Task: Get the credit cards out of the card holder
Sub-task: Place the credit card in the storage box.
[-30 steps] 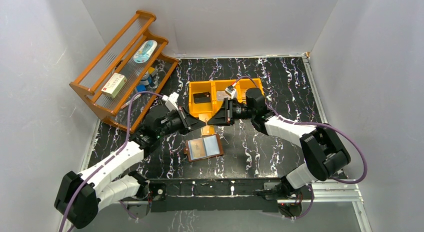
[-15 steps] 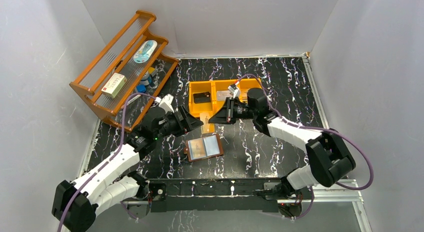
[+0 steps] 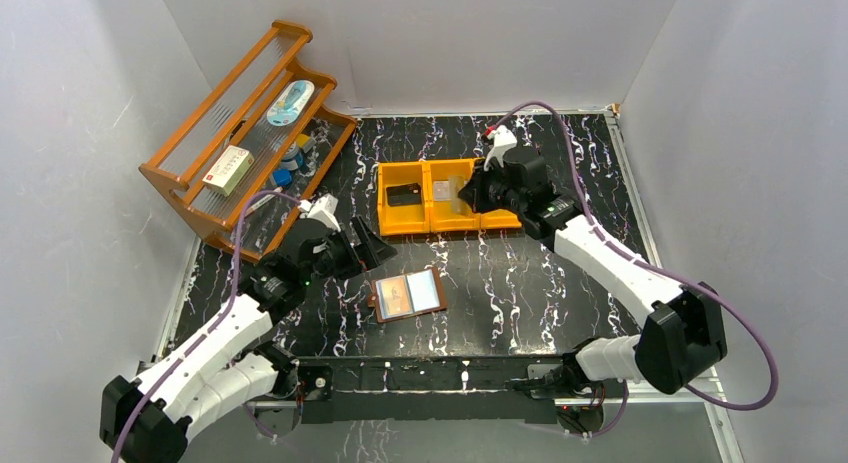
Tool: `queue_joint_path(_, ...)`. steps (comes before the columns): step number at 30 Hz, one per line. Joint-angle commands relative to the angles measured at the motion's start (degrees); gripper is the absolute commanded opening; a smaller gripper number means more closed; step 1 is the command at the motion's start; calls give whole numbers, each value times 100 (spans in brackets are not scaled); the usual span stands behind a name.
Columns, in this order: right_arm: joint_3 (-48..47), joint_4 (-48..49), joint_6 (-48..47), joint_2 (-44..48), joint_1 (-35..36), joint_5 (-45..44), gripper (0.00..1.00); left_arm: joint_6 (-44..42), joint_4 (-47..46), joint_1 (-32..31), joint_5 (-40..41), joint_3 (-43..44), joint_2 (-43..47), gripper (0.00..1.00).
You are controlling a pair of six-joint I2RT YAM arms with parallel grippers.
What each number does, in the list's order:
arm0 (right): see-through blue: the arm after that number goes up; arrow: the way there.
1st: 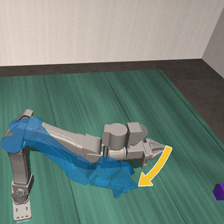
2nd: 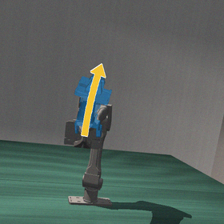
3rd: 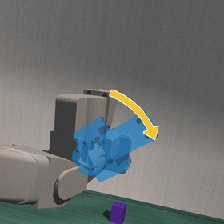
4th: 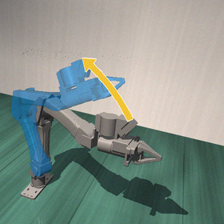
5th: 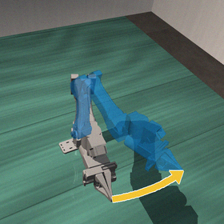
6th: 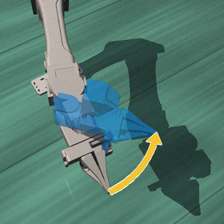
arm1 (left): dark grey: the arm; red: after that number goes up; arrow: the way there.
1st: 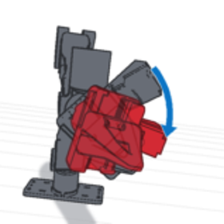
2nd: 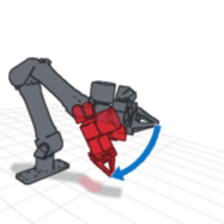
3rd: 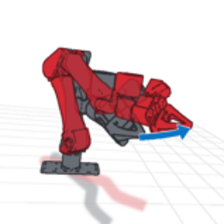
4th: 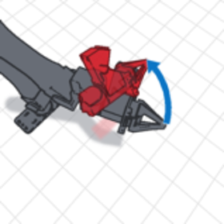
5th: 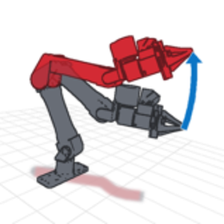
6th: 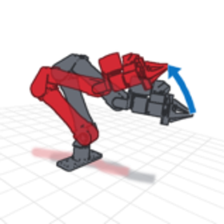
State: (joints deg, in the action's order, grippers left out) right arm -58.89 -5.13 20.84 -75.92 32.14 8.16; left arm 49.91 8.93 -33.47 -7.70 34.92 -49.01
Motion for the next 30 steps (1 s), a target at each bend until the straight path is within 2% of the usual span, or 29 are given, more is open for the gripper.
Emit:
queue_joint_path(1, -461, -556, -1903, 78, -54, -1870, 0, -160, 285, 19, 348, 182, 332, 94)
queue_joint_path(4, -844, -899, -2417, -236, -173, -2458, 0, -192, 349, 25, 375, 193, 366, 95)
queue_joint_path(14, -1260, -1058, -4873, -1130, -730, -1794, 0, -217, 485, 22, 327, 194, 381, 95)
queue_joint_path(18, -1192, -808, -5847, -1461, -888, -1343, 0, -252, 506, 24, 373, 191, 393, 95)
queue_joint_path(26, -906, 68, -7499, -1834, -954, -1094, 0, -296, 648, 25, 477, 297, 378, 95)
queue_joint_path(30, -1100, 265, -7867, -2115, -1064, -884, 0, -246, 637, 25, 530, 270, 448, 96)
